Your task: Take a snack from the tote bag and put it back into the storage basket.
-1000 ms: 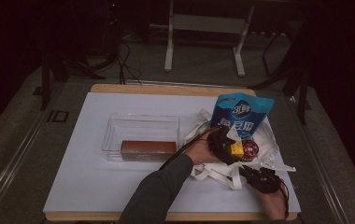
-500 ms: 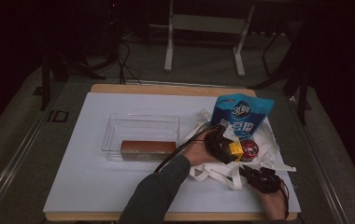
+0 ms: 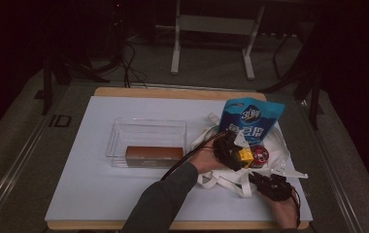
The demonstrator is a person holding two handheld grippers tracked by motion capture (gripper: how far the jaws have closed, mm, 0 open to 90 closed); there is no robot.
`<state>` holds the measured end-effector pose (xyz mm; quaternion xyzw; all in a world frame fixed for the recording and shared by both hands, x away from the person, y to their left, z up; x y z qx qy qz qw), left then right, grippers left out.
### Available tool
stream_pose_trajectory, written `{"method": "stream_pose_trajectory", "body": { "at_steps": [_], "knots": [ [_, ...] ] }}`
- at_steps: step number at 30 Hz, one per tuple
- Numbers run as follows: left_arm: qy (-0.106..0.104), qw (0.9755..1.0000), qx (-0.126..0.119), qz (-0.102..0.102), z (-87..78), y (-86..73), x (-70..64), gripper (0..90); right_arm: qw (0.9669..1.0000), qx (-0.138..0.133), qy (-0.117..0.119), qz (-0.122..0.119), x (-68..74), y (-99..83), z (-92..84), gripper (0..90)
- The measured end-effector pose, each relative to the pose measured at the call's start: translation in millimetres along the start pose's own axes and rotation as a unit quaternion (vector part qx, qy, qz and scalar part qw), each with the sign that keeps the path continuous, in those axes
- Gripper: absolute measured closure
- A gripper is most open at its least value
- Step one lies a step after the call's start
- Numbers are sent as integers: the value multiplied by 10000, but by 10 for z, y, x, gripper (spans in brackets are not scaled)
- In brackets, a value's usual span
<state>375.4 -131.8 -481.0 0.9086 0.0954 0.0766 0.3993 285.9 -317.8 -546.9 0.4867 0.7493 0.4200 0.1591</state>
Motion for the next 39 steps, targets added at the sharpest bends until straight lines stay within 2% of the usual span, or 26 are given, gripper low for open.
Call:
{"method": "stream_pose_trajectory", "body": {
  "at_steps": [7, 11, 18, 26, 39],
  "knots": [
    [102, 9999, -124, -8, -139, 66, -11, 288, 10000, 1, -1, -4, 0, 0, 1, 747],
    [101, 9998, -179, -63, -200, 101, -6, 288, 10000, -9, -7, -27, -1, 1, 2, 748],
    [117, 9997, -209, -22, -321, 162, 17, 288, 10000, 3, -9, -13, -2, 1, 1, 748],
    [133, 9994, -303, -121, -411, 177, 25, 288, 10000, -9, -7, -18, -3, 0, 2, 747],
    [267, 9982, -458, -274, -665, 181, 69, 288, 10000, 0, -15, -25, -1, 1, 3, 747]
  ]
}}
Point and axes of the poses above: each handheld gripper's, and its own axes: z roughly forward along the jaws, y roughly out of its top, x roughly to its left, the point moved 2 cm from there along z, roughly forward along the jaws, and after that the axes turned 2 degrees about -y, right-handed, at the moved point
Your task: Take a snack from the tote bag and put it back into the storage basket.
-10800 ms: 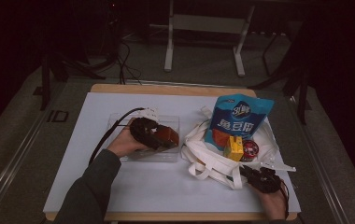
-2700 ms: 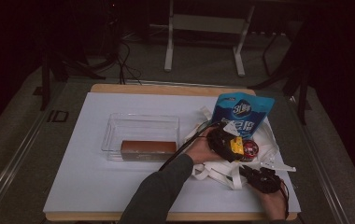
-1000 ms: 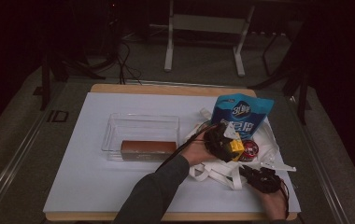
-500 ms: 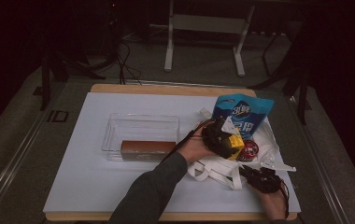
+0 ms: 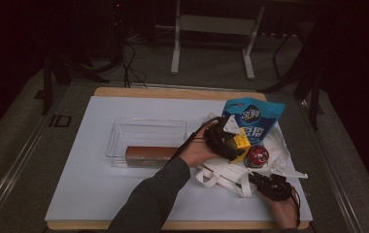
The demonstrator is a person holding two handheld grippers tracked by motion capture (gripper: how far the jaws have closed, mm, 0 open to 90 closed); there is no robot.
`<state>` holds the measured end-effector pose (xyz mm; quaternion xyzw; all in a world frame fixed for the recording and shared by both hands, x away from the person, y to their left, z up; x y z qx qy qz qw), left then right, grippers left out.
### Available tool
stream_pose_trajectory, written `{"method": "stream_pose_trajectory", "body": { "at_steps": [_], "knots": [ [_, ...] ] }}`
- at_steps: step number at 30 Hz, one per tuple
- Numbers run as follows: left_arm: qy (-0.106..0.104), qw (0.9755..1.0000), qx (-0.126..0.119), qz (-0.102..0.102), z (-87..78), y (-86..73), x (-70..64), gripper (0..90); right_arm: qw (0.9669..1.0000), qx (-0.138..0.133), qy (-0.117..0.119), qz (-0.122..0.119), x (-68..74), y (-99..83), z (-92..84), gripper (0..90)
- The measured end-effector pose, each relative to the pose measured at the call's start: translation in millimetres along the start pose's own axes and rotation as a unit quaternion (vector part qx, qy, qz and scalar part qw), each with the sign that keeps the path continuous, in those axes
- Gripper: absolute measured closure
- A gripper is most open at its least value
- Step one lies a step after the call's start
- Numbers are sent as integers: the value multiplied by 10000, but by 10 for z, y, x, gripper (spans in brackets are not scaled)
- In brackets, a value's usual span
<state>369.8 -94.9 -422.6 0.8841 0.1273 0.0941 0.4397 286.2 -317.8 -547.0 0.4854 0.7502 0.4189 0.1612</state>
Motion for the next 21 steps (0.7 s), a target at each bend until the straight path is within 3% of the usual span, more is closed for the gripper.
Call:
{"method": "stream_pose_trajectory", "body": {
  "at_steps": [21],
  "knots": [
    [134, 9995, -92, -259, -407, -89, 127, 288, 10000, 1, -8, -6, 2, -1, 0, 747]
  ]
}}
Point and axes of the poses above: each handheld gripper's, and its own axes: z roughly forward along the jaws, y roughly out of its top, x roughly to its left, the point moved 2 cm from there along z, roughly forward along the jaws, and after that the axes turned 2 degrees about -y, right-handed, at the moved point
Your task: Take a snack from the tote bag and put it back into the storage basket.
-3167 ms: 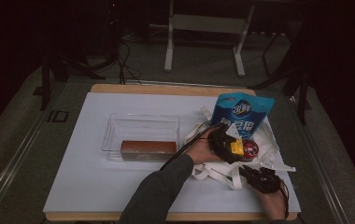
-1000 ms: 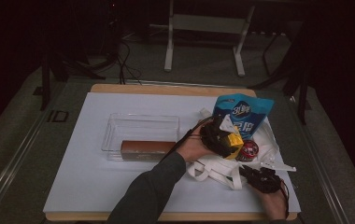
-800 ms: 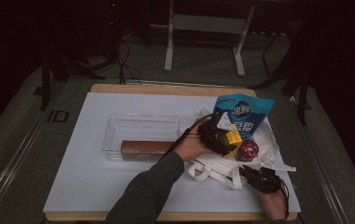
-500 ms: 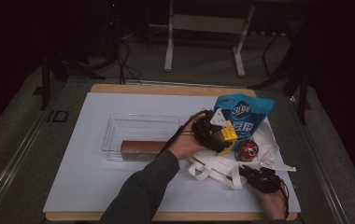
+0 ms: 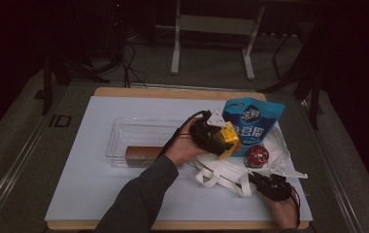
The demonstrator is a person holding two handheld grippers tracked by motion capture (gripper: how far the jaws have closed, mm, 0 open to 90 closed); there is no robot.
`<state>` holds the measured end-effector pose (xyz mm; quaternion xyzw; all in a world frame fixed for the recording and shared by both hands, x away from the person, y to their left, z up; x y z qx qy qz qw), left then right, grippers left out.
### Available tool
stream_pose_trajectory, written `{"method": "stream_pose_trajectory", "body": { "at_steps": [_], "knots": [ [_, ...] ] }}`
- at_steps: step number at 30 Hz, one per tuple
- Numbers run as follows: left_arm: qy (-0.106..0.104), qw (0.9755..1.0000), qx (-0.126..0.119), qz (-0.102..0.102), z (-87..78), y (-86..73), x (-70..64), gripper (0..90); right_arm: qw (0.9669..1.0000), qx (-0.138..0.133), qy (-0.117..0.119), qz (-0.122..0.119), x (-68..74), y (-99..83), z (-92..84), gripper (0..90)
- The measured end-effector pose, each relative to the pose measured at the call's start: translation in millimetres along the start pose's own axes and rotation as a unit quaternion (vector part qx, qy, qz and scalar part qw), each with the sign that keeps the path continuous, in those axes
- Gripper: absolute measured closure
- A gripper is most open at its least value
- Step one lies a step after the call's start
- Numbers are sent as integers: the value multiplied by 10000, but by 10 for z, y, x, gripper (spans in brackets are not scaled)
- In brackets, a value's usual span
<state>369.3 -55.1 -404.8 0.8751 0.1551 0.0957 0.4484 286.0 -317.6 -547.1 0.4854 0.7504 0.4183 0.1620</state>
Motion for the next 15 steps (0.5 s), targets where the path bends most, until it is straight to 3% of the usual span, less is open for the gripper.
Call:
{"method": "stream_pose_trajectory", "body": {
  "at_steps": [15],
  "knots": [
    [121, 9998, -123, -44, -273, -34, 31, 288, 10000, 2, -5, 7, 2, 0, 0, 747]
  ]
}}
Point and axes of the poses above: each handheld gripper's, and its own axes: z roughly forward along the jaws, y roughly out of its top, x roughly to its left, the point moved 2 cm from there along z, roughly forward along the jaws, and after that the axes turned 2 degrees about -y, right-handed, at the moved point
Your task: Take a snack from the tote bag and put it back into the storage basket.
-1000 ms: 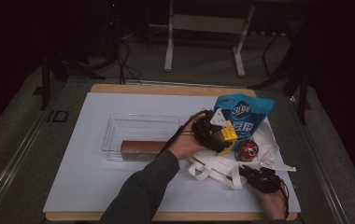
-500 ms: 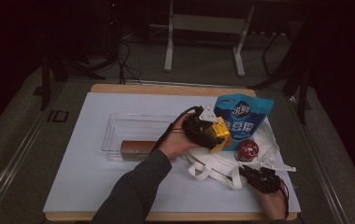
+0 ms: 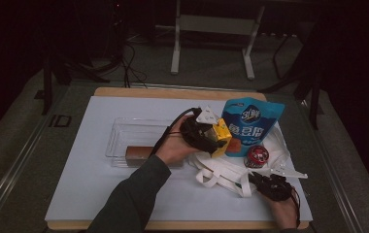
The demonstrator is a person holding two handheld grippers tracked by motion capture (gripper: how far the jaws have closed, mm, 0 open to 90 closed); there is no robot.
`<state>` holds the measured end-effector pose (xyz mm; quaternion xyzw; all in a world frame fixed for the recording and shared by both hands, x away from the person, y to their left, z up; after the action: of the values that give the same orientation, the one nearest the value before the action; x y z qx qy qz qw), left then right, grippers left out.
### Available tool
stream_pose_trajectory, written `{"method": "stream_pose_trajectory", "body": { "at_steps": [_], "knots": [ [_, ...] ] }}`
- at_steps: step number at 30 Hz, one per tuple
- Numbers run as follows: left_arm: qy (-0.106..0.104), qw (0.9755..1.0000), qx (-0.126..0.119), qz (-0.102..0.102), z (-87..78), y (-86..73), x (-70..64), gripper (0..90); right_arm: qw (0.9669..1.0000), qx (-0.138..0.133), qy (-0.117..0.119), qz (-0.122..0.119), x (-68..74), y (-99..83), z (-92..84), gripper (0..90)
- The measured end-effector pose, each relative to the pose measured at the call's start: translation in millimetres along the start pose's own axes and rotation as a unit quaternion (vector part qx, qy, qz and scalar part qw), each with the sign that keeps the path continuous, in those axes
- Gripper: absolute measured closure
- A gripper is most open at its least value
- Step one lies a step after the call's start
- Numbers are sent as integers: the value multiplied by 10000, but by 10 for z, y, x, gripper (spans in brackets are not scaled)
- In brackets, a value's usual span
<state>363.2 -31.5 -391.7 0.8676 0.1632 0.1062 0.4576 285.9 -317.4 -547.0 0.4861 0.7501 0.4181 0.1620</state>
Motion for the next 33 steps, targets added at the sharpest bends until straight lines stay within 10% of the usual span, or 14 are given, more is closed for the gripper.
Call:
{"method": "stream_pose_trajectory", "body": {
  "at_steps": [33],
  "knots": [
    [531, 9978, -135, -368, -447, -270, 315, 288, 10000, -9, 4, -2, -2, -2, 1, 747]
  ]
}}
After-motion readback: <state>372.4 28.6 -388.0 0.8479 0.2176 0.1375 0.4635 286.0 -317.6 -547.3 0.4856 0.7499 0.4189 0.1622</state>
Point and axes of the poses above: each handheld gripper's, and its own axes: z roughly forward along the jaws, y roughly out of its top, x roughly to its left, the point moved 2 cm from there along z, roughly forward along the jaws, and after that the axes turned 2 degrees about -y, right-handed, at the moved point
